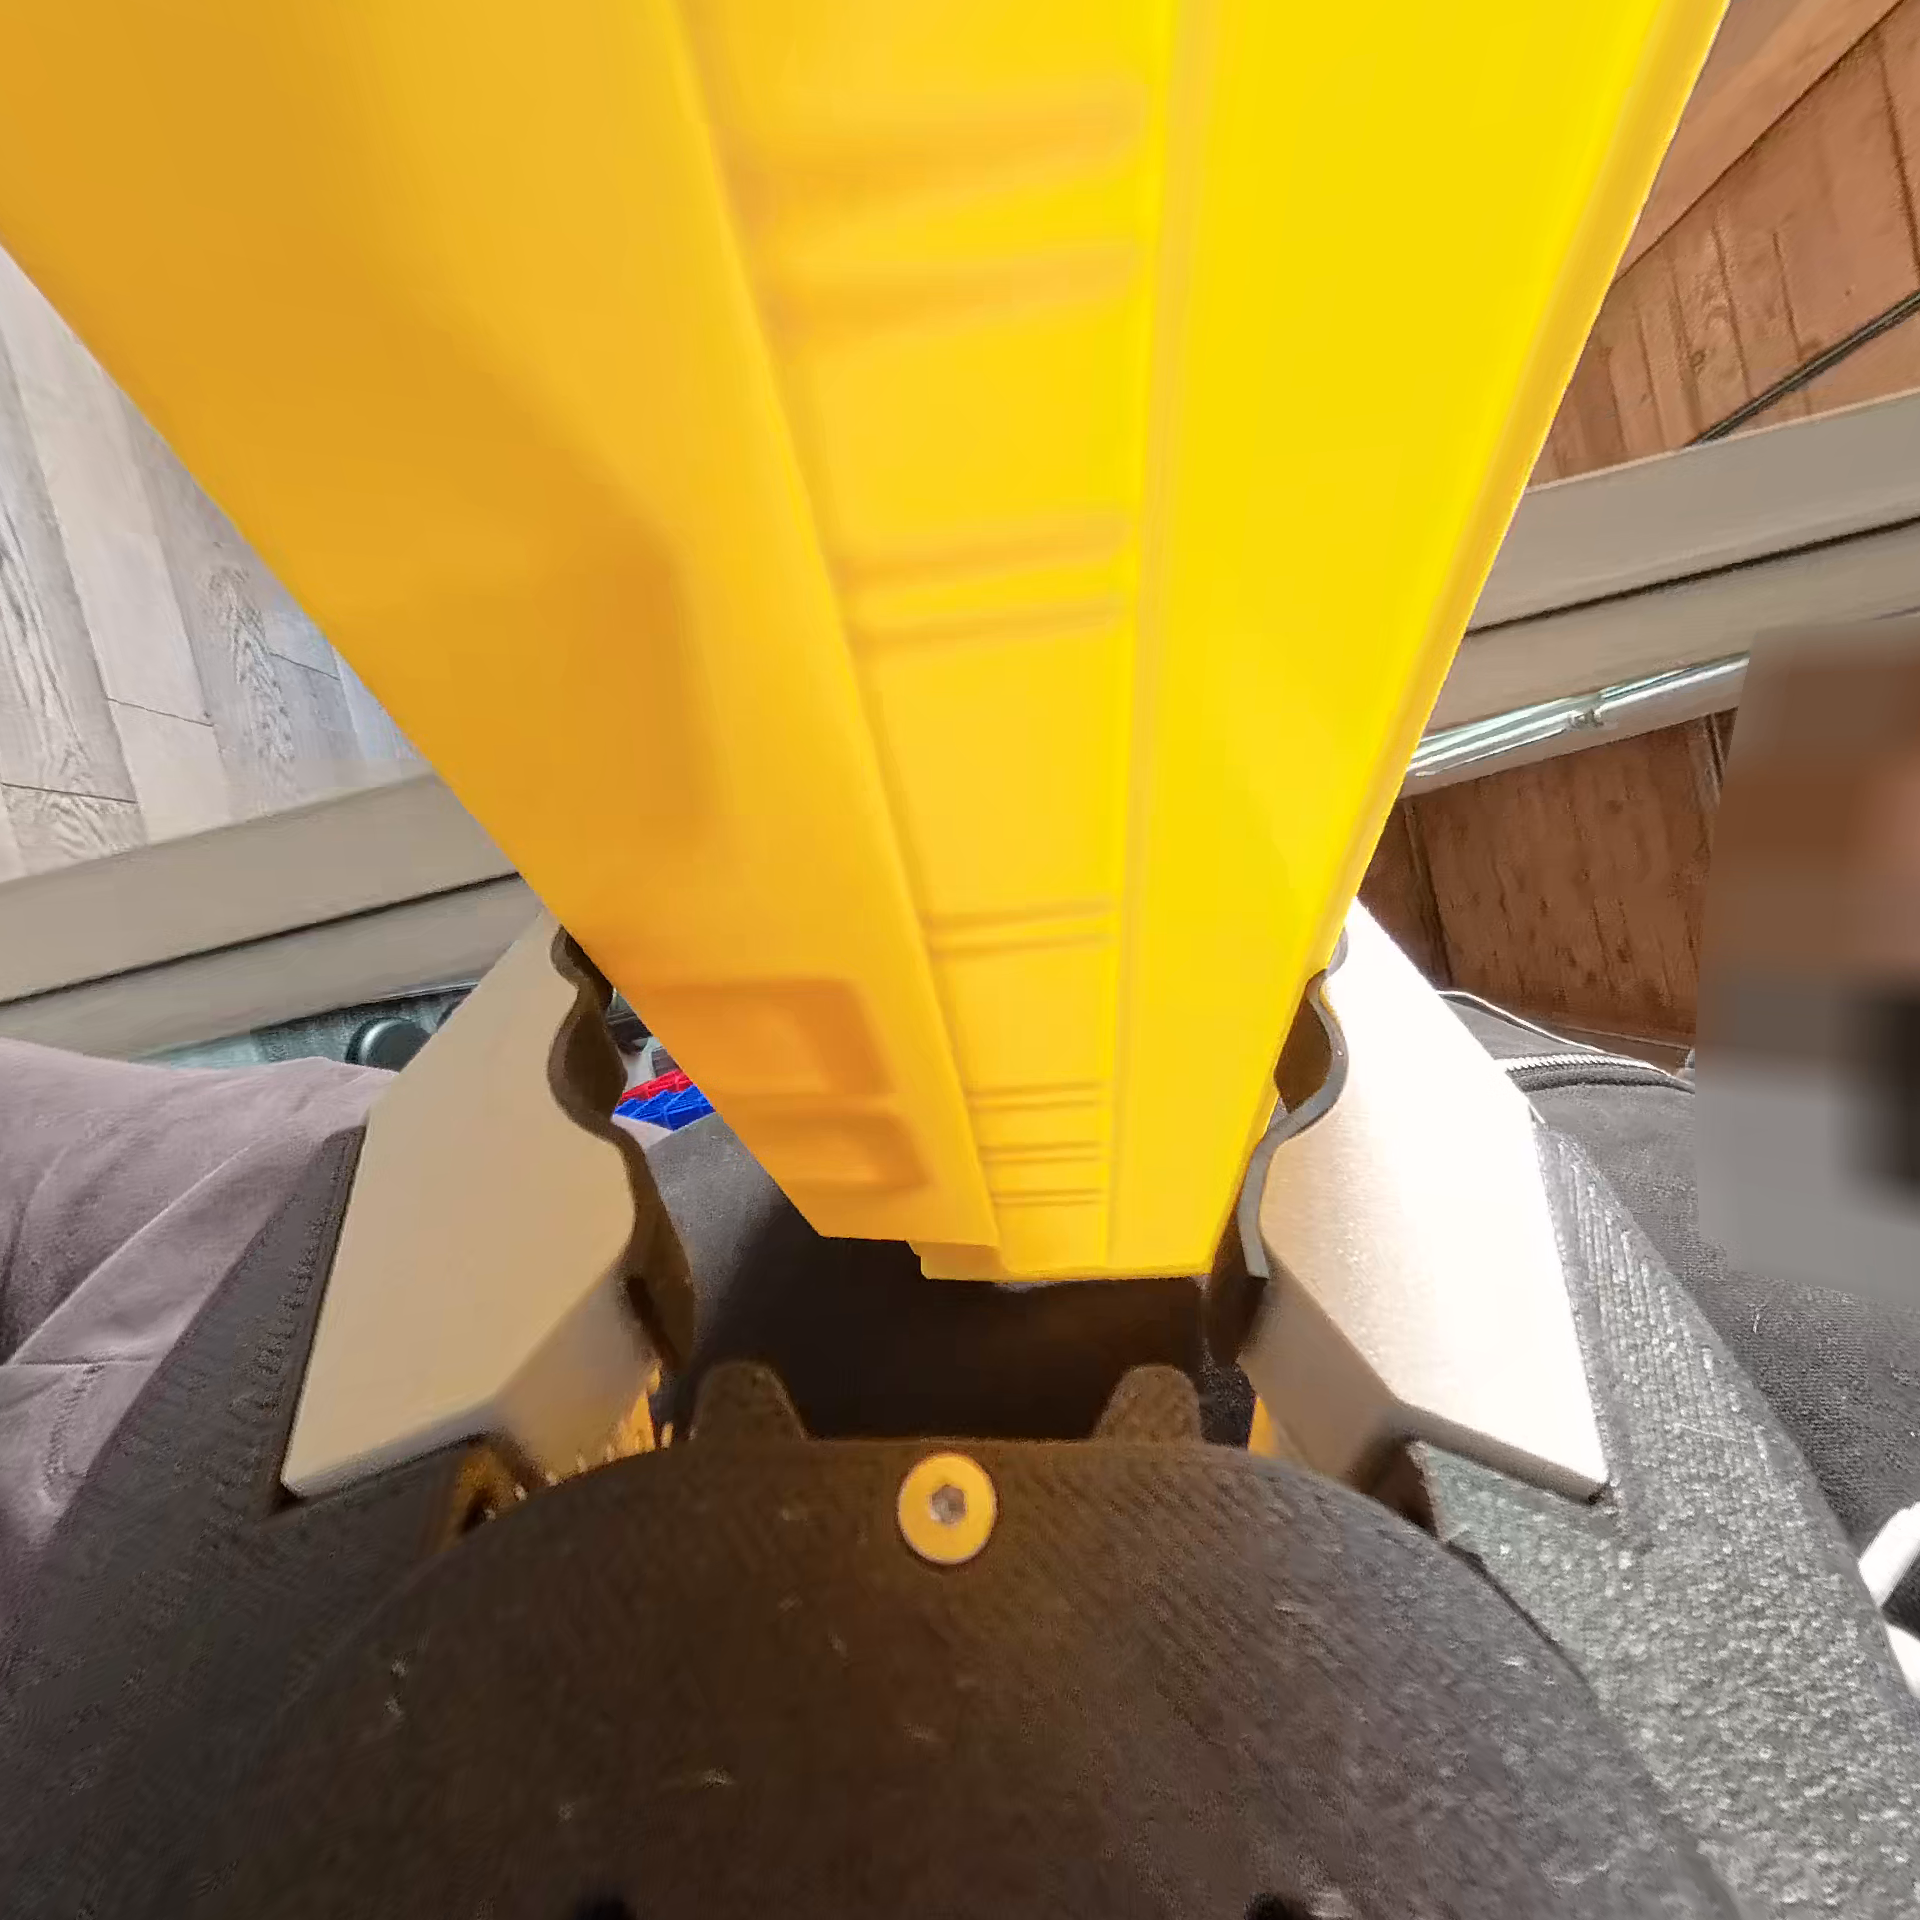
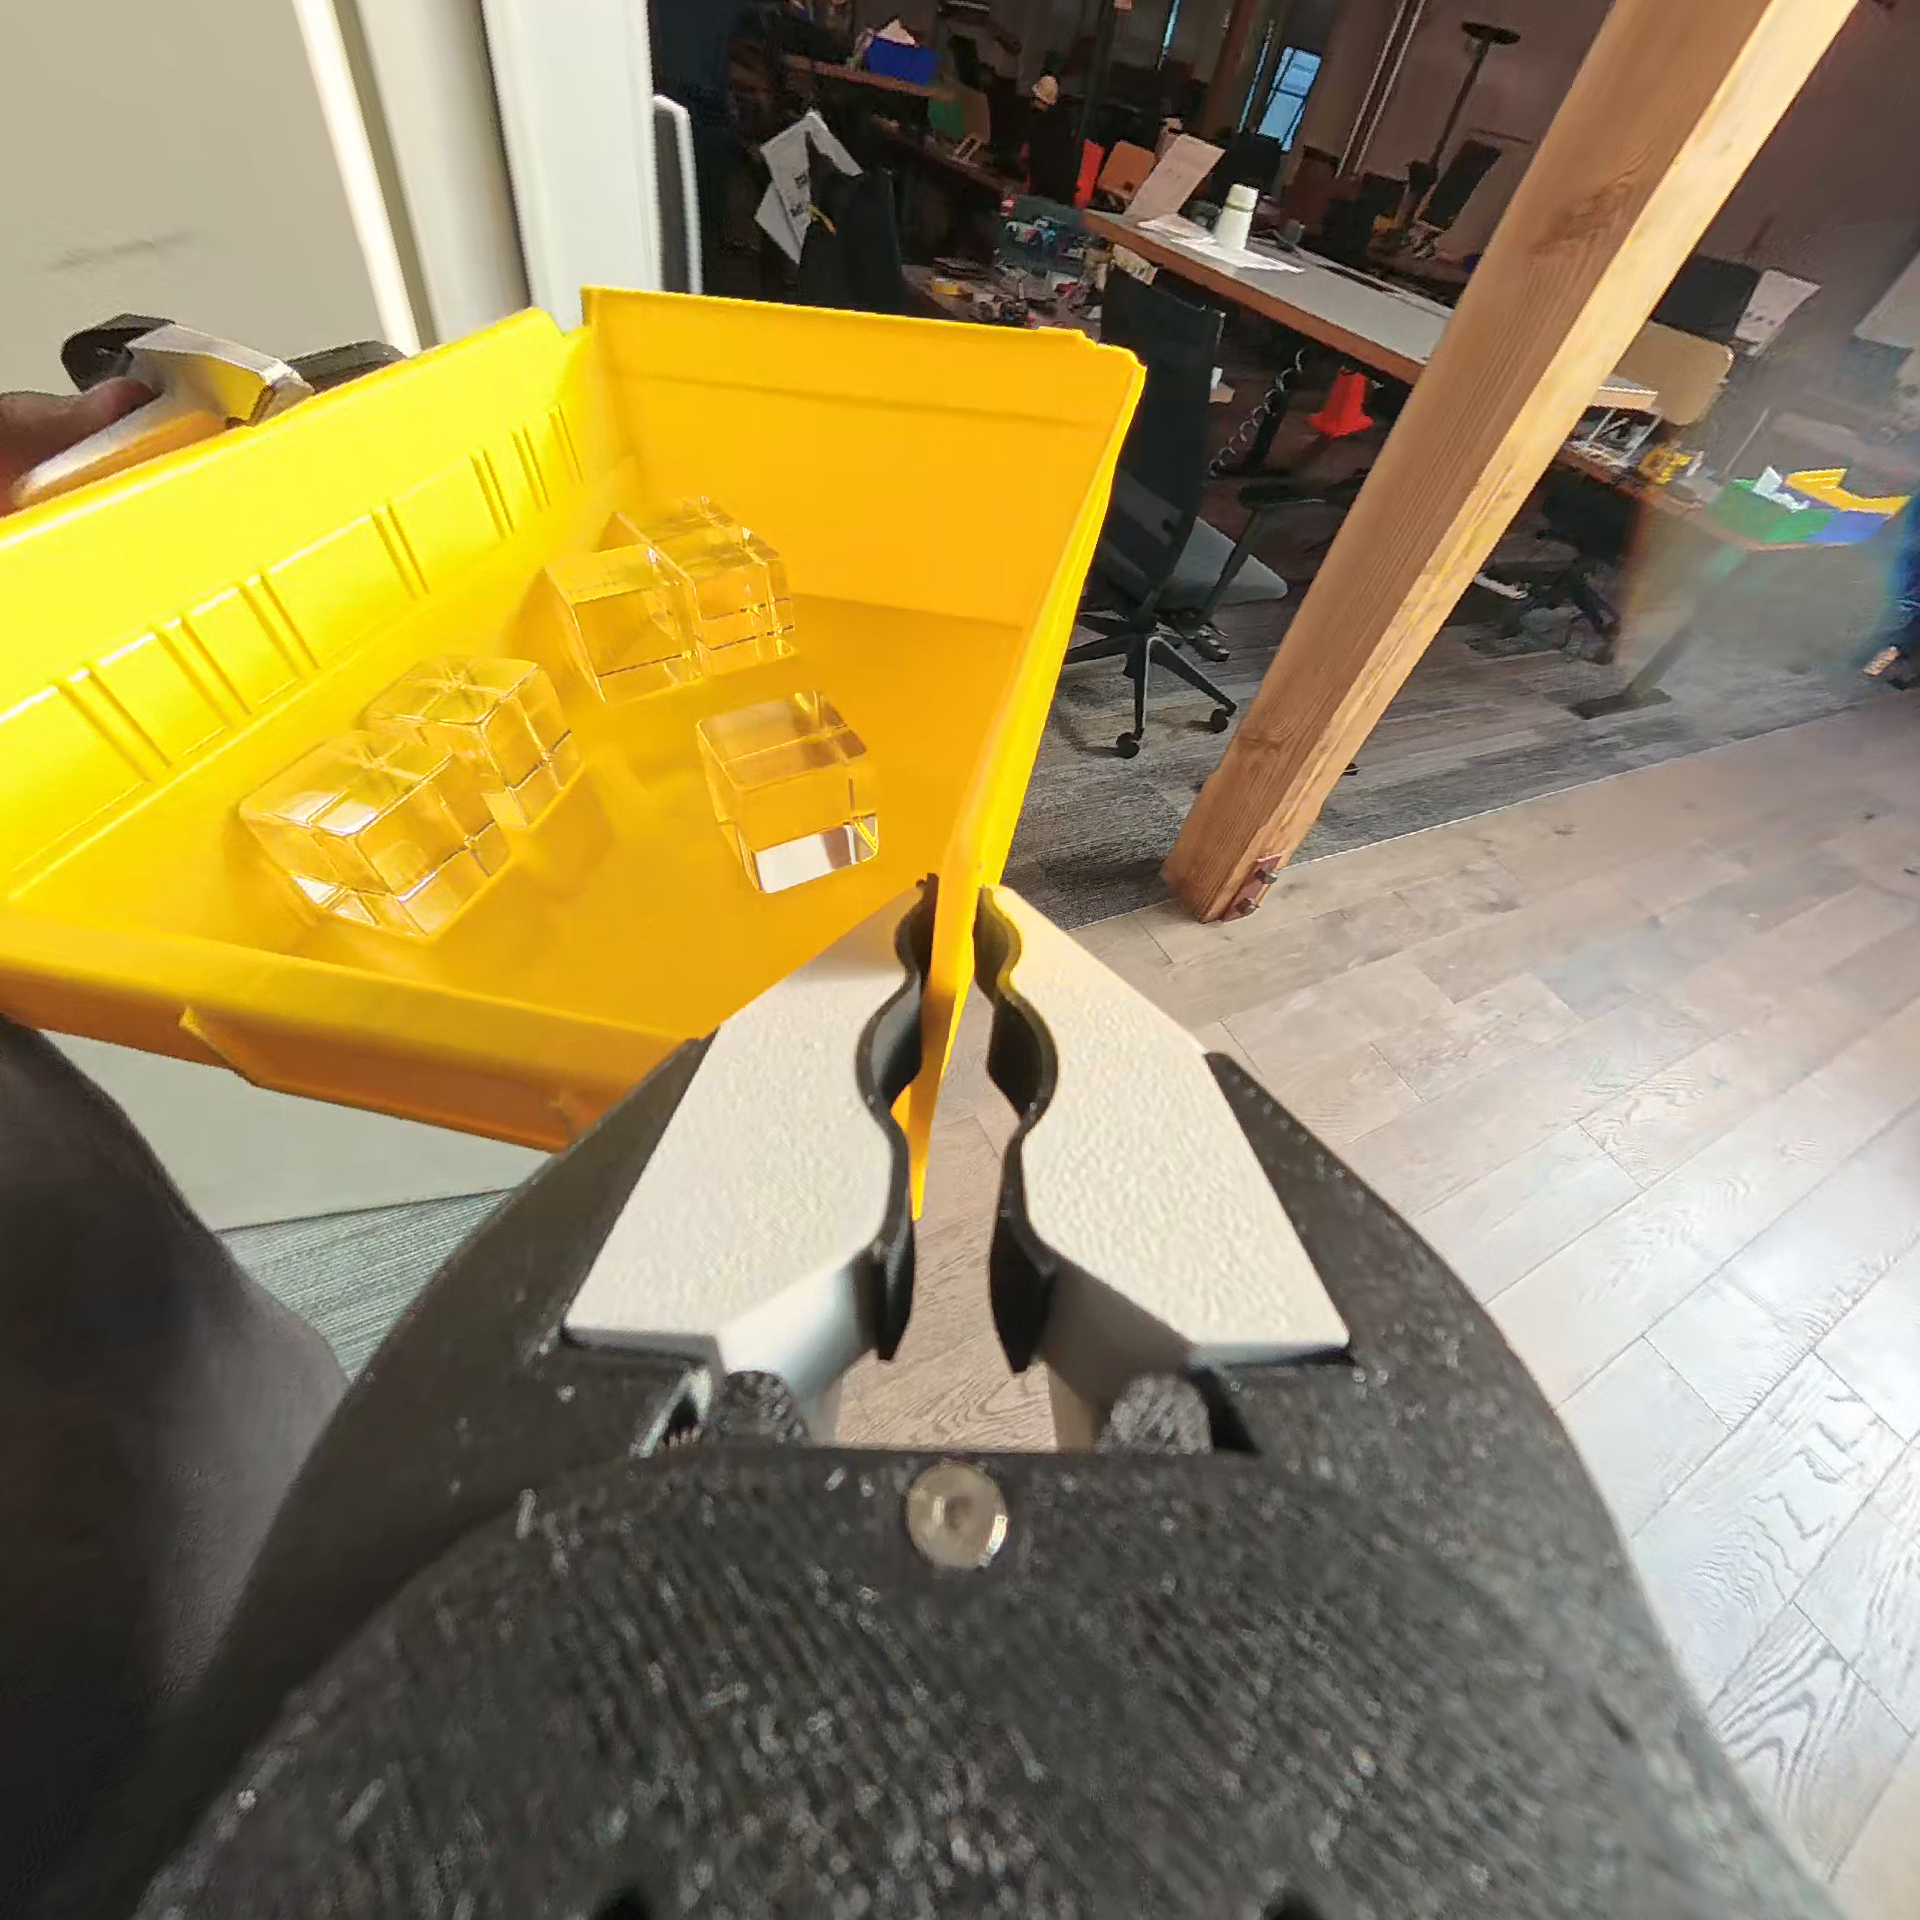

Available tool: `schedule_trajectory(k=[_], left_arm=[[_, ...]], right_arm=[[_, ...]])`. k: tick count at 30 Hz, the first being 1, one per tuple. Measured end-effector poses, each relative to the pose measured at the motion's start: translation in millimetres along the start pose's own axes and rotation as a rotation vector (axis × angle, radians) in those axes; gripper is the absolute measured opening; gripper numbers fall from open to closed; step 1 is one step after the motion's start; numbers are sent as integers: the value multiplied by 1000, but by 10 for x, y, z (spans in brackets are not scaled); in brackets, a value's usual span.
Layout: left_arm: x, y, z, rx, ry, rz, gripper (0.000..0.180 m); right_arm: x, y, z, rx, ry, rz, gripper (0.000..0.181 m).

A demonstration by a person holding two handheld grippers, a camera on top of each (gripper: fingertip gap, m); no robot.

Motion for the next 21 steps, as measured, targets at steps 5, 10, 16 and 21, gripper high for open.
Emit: schedule_trajectory(k=[5,10,16,21], left_arm=[[-173,633,-1809,-2,60,-24,129],[-574,1163,-3596,33,55,26,130],[-1367,1363,-5536,-11,135,119,130],[-1987,1846,-7049,-32,197,160,129]], right_arm=[[-1220,-1206,-54,-50,-36,53,5],[-2238,-2612,-249,-46,-9,88,6],[-2976,-4472,-747,-1,22,153,6],[-3730,-5952,-848,44,45,205,5]])
Point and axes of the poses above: each gripper's, where its closed fingertips meet, x back along the fingers, z out of its underside, y = z × x across the jaws, the point moved 3 cm from there along x, back along the fingers, and after that the axes turned 10 degrees about y, right-handed, at the moved point
